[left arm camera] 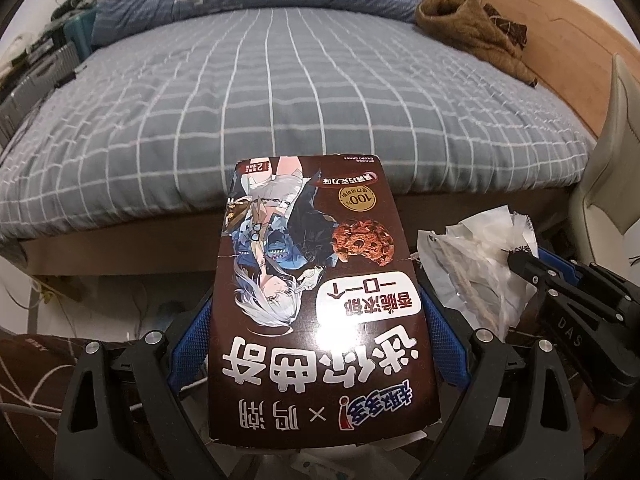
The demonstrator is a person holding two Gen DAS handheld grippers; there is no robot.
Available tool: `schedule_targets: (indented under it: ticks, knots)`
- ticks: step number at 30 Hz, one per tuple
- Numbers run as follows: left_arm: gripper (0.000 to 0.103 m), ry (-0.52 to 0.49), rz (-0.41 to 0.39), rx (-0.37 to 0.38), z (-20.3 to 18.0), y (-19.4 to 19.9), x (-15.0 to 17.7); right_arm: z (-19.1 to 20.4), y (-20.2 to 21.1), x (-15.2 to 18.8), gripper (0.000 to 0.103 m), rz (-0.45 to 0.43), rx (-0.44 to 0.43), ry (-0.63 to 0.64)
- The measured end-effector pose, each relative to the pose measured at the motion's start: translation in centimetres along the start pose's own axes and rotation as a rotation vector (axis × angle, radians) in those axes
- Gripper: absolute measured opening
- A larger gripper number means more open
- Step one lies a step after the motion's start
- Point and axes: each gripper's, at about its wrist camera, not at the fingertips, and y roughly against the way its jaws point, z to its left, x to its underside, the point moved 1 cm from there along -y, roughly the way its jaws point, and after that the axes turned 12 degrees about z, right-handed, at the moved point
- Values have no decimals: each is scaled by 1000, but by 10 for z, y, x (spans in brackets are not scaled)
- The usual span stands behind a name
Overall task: Collect trash
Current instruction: 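Lift the box and tissue packet and carry both over the bin, then open the left tool to drop the box while the right tool drops the tissue packet into the bin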
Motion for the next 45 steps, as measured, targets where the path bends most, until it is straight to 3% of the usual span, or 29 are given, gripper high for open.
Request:
schedule_targets:
  ticks: [22,35,45]
  knots:
    - [90,-52,183,18,-28,-92,18,-42,-43,1,20,92,72,-67]
    - [96,-21,148,-48,6,-87,47,-15,-57,-9,20,102,40,-23]
    - [97,55,115,-79,61,-70,105,35,-77,-16,20,128,7,56]
